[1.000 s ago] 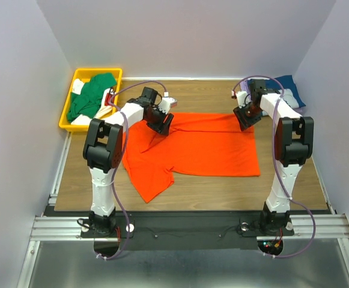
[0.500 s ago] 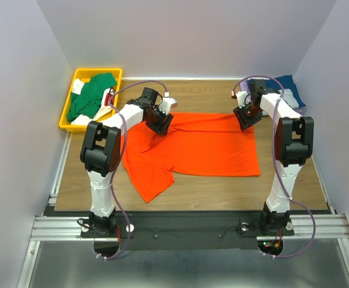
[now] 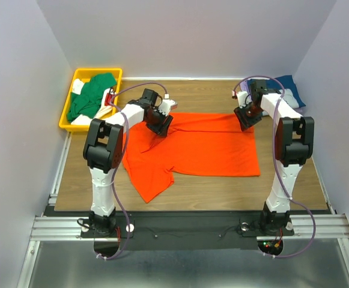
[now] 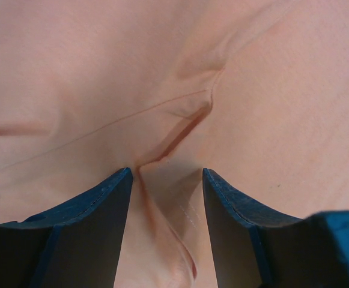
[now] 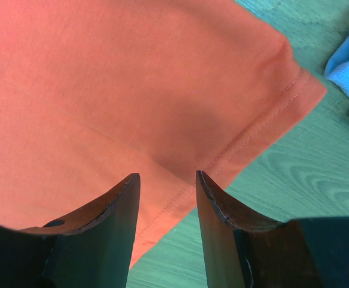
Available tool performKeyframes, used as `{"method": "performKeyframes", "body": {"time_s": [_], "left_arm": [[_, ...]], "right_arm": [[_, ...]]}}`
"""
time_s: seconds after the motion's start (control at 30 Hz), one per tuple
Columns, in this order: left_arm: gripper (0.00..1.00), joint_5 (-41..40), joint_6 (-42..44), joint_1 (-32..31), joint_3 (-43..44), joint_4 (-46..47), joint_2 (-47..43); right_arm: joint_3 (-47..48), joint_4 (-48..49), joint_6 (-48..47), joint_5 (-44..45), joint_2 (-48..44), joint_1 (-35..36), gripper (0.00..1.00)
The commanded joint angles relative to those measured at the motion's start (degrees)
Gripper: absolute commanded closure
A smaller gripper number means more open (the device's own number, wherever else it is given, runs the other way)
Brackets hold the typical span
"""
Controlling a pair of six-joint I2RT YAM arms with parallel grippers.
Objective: Fold and stack the t-shirts
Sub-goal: Fold the tshirt
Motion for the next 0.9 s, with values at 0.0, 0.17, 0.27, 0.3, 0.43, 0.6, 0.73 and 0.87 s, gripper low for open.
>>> {"method": "performKeyframes", "body": {"time_s": [0.0,0.17,0.27,0.3,0.43,0.6,0.73,0.87], "left_arm": [[0.40,4.0,1.1,-0.9,0.8,-1.0,-2.4],[0.44,4.7,2.6,-3.3,-1.2,-1.0,-6.2],[0.46,4.4,3.4,-5.1,-2.9,-0.7,-7.3],[0.47,4.7,3.8,-5.7,-3.2,-1.5,-7.4],[0.54,4.2,5.5,-8.2,-5.2,-2.3,-7.7],[0.57,4.8,8.3,-7.5,-5.9,-3.7,-10.9],[0.57,6.0,7.3,-2.1,-4.2,-3.6,-13.5],[0.57,4.9,7.2,3.0,-3.6,-2.7,-12.7]], "right_arm": [[-0.3,-0.3,-0.8,-0.1,0.2,-0.5,0.52],[0.4,-0.3,-0.6,-0.2,0.6,-0.6,0.52],[0.5,-0.3,-0.5,-0.4,0.9,-0.6,0.52],[0.5,-0.3,-0.5,-0.4,1.0,-0.6,0.52],[0.8,-0.3,-0.5,-0.3,1.3,-0.7,0.53],[2.5,-0.4,-0.8,0.1,1.7,-0.8,0.55],[5.0,-0.2,1.5,-1.3,3.7,-0.8,0.60],[7.2,-0.2,4.9,-4.5,6.4,-0.8,0.62]]}}
